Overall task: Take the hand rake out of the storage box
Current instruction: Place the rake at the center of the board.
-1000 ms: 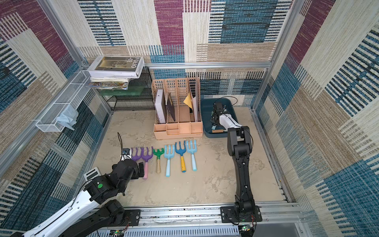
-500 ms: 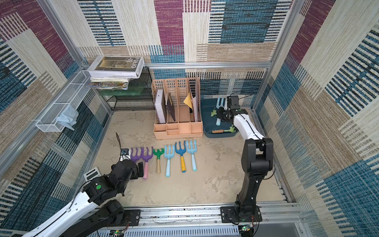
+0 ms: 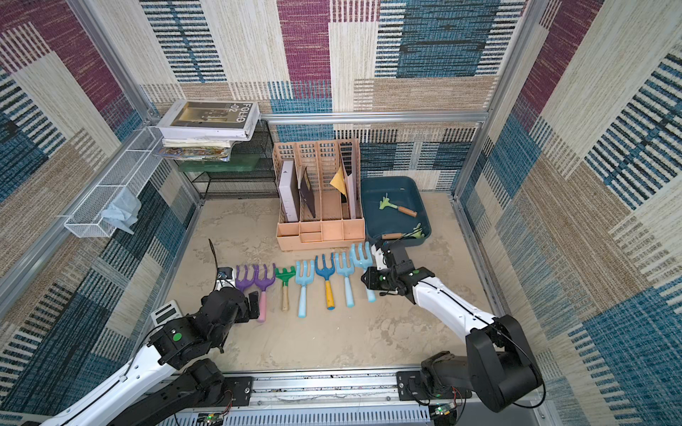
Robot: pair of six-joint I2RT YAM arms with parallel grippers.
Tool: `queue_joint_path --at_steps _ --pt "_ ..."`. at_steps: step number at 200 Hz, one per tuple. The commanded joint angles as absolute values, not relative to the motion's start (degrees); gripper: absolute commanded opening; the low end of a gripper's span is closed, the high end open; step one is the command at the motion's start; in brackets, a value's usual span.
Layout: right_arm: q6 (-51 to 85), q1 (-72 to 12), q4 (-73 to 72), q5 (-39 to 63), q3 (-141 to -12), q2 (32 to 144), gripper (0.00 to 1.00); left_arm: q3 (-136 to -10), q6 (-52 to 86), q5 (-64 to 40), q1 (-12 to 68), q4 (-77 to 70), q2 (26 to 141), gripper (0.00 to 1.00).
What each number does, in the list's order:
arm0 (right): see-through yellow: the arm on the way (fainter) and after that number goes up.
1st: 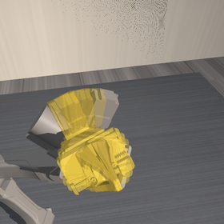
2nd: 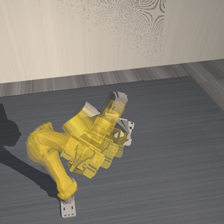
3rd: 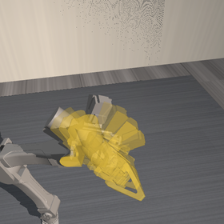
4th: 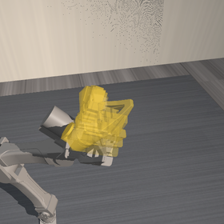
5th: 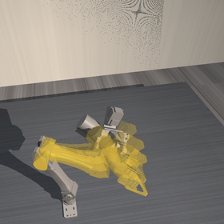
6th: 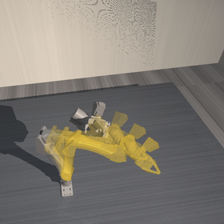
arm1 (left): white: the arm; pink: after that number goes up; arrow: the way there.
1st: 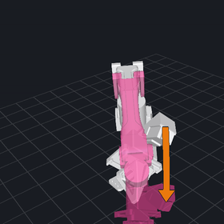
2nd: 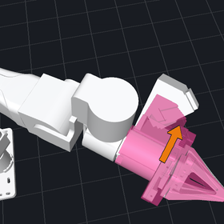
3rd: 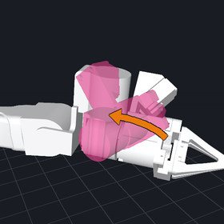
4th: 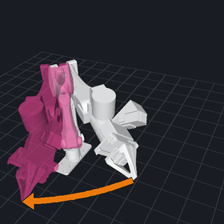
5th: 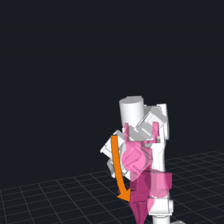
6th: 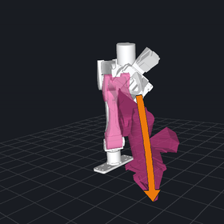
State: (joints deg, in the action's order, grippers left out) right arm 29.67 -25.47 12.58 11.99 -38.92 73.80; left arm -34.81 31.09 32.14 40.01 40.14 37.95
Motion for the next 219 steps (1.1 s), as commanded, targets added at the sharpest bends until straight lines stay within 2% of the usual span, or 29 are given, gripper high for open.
queue_joint_path --at_steps 1,23,49,61,65,74,100,133,159,173,186,219 --pt "32.68 -27.12 8.63 7.55 -35.44 73.99 0.00 -34.59 30.67 31.73 39.99 38.90 37.82 0.99" --pt "32.38 -26.68 7.99 5.53 -34.23 75.70 0.00 -34.52 30.61 31.49 39.96 38.62 37.77 0.99" --pt "31.38 -26.32 6.34 8.17 -34.58 79.71 0.01 -34.54 30.52 31.43 39.99 38.60 37.96 0.99" --pt "31.36 -26.45 6.41 7.67 -35.02 81.34 0.12 -34.54 30.66 31.53 39.98 38.72 37.90 0.99" --pt "31.38 -26.46 6.56 7.19 -35.18 81.77 0.18 -34.54 30.64 31.47 39.99 38.80 37.88 0.99" --pt "31.53 -26.46 7.36 5.75 -35.51 82.26 0.39 -34.52 30.61 31.50 39.99 38.65 37.88 0.99" --pt "31.82 -26.44 10.23 0.95 -36.20 81.17 0.54 -34.40 30.55 31.53 39.99 38.51 38.13 0.99" --pt "31.98 -28.11 16.51 -5.78 -39.25 79.96 0.58 -34.62 30.52 31.41 39.99 38.40 38.97 0.99" --pt "34.56 -34.65 27.34 -17.03 -46.01 82.53 0.63 -34.75 30.51 31.48 39.95 38.28 39.62 0.99" --pt "35.02 -36.82 29.01 -19.19 -47.66 84.17 0.65 -34.79 30.50 31.39 39.99 38.23 39.73 0.99" --pt "34.89 -37.24 28.40 -18.56 -47.72 85.58 0.63 -34.89 30.42 31.19 39.99 38.32 39.75 0.99" --pt "34.31 -38.12 26.89 -17.12 -47.83 89.55 0.51 -34.67 30.53 31.25 39.99 38.23 39.45 0.99"
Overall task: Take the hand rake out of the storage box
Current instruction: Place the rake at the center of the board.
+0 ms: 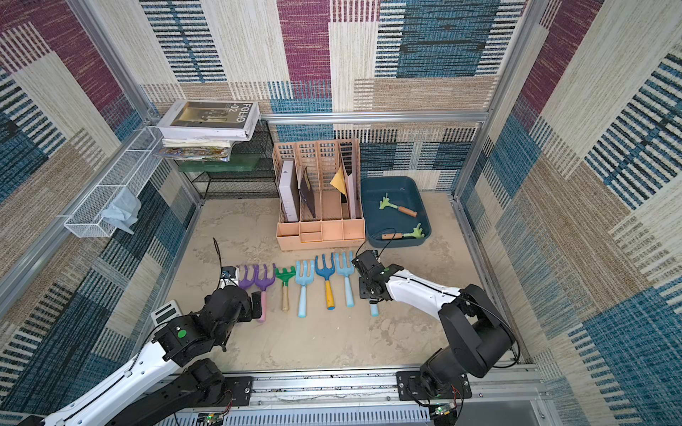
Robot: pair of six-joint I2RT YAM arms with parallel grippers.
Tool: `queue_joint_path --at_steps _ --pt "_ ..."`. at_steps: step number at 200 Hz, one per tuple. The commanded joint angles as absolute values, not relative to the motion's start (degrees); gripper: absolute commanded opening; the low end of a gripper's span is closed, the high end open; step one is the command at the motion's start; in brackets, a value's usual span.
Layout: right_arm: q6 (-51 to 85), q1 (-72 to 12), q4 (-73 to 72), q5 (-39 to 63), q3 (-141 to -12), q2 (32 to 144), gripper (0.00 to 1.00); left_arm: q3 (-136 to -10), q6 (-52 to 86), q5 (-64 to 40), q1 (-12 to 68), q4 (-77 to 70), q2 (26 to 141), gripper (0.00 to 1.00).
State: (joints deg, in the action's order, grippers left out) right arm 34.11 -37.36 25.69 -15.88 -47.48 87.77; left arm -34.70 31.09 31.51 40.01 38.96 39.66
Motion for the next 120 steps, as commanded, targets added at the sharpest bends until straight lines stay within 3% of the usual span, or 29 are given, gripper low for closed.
queue_joint_path --at_steps 1,13,41,68,120 --pt "34.25 -38.13 26.76 -17.13 -47.82 89.69 0.51 -34.65 30.52 31.22 39.99 38.23 39.46 0.99" --pt "33.61 -38.07 25.80 -16.88 -47.68 90.85 0.48 -34.65 30.52 31.23 39.98 38.23 39.51 0.99" --pt "33.82 -37.39 24.22 -17.03 -47.07 92.96 0.27 -34.69 30.52 31.30 39.99 38.30 39.46 0.99" --pt "33.47 -37.05 24.17 -17.40 -47.50 94.03 0.15 -34.63 30.51 31.33 39.97 38.23 39.62 0.99" --pt "30.15 -33.76 21.59 -14.59 -47.90 92.69 0.06 -34.56 30.53 31.25 39.99 38.14 39.61 0.99"
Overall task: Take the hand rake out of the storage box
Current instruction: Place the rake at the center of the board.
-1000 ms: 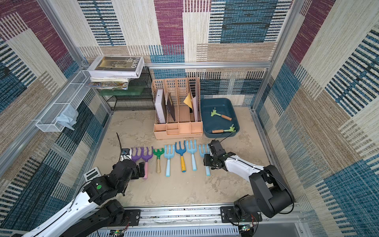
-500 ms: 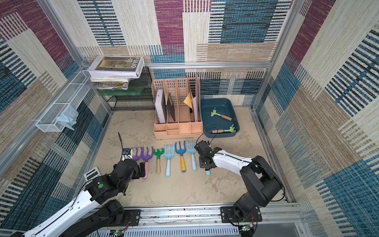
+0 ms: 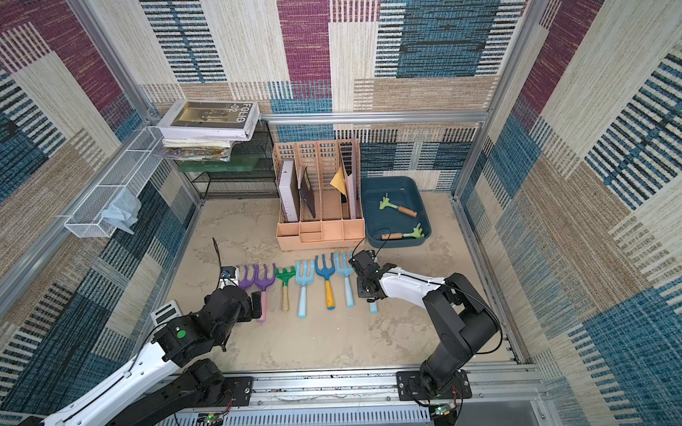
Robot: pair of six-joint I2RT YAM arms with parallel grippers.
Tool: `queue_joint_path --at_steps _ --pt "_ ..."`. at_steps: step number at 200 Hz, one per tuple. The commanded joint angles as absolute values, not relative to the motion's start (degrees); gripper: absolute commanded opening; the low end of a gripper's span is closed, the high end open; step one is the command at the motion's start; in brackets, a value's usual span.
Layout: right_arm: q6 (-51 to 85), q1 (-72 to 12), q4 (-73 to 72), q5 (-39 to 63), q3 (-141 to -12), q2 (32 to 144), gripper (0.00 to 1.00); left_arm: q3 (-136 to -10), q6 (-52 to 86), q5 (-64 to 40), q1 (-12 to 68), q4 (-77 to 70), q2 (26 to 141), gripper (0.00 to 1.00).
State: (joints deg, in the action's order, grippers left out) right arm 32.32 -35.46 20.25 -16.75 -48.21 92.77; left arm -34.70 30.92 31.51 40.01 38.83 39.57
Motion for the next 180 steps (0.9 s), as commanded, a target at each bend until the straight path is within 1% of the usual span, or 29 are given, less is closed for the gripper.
queue_joint_path --at_steps 1,45,65,70,77,85,93,96,100,113,140,180 --pt "30.06 -33.71 21.48 -14.37 -47.90 92.70 0.05 -34.55 30.51 31.27 39.99 38.14 39.63 0.99" --pt "27.41 -30.07 19.11 -11.34 -49.85 94.01 0.01 -34.58 30.55 31.24 39.97 38.13 39.55 0.99" --pt "26.91 -29.25 18.55 -10.02 -50.73 95.32 0.02 -34.54 30.54 31.21 39.97 37.96 39.59 0.99" --pt "26.79 -29.27 18.36 -9.85 -50.95 95.72 0.06 -34.50 30.50 31.21 39.98 37.96 39.63 0.99" --pt "26.79 -29.24 18.38 -9.81 -51.32 96.24 0.15 -34.54 30.51 31.27 39.99 38.03 39.72 0.99" --pt "26.81 -29.30 18.47 -9.92 -51.58 96.73 0.30 -34.50 30.54 31.21 39.99 38.01 39.68 0.99" --pt "26.89 -29.44 18.68 -10.05 -51.82 97.11 0.49 -34.47 30.52 31.36 39.99 38.03 39.62 0.99" --pt "26.89 -29.44 18.74 -10.22 -51.87 97.24 0.52 -34.53 30.50 31.35 39.94 38.05 39.63 0.99" --pt "26.89 -29.54 18.77 -10.36 -51.93 97.29 0.53 -34.54 30.54 31.31 39.94 38.03 39.57 0.99" --pt "27.11 -29.62 19.15 -10.91 -51.88 97.13 0.55 -34.54 30.50 31.44 39.99 38.06 39.69 0.99" --pt "27.18 -29.69 19.55 -11.09 -51.43 95.83 0.55 -34.54 30.50 31.39 39.98 37.97 39.83 0.99" --pt "27.39 -30.35 21.06 -10.19 -50.02 93.55 0.53 -34.57 30.53 31.53 39.99 37.94 40.09 0.99"
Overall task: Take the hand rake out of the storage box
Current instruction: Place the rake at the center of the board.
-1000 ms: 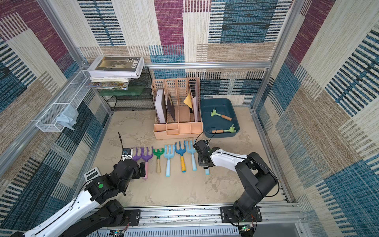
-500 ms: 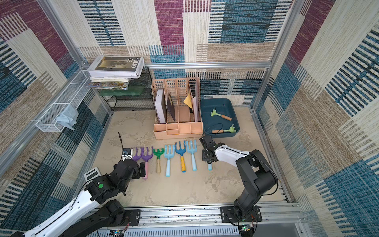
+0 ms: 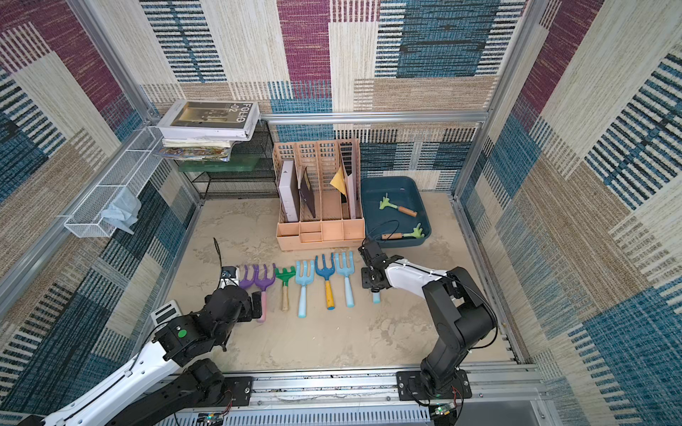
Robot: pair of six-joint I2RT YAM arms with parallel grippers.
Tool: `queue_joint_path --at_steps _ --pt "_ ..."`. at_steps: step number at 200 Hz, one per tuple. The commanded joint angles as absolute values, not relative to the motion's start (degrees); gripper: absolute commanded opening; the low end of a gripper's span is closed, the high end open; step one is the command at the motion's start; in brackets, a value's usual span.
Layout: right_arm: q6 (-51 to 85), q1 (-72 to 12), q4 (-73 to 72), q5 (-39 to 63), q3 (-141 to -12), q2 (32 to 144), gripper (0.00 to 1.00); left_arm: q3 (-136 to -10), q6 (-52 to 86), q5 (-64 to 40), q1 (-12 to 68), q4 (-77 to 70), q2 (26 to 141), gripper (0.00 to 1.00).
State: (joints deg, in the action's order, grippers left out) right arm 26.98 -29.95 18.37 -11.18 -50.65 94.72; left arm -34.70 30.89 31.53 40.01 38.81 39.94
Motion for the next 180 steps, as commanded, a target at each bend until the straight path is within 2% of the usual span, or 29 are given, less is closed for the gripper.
queue_joint_path --at_steps 1,25,81,130,180 --pt "27.40 -30.38 21.21 -10.24 -49.93 93.49 0.53 -34.60 30.52 31.50 39.99 37.91 40.08 0.99" --pt "27.41 -31.05 22.09 -9.45 -48.56 91.63 0.51 -34.54 30.52 31.49 39.99 37.97 40.16 0.99" --pt "26.99 -30.65 23.47 -8.61 -48.26 90.85 0.30 -34.62 30.56 31.39 39.99 37.93 40.43 0.99" --pt "26.65 -29.60 22.07 -9.49 -48.86 92.64 0.20 -34.59 30.57 31.31 39.95 37.86 40.53 0.99" --pt "26.28 -30.05 20.86 -8.97 -51.05 96.17 0.15 -34.63 30.51 31.37 39.99 37.91 40.36 0.99"
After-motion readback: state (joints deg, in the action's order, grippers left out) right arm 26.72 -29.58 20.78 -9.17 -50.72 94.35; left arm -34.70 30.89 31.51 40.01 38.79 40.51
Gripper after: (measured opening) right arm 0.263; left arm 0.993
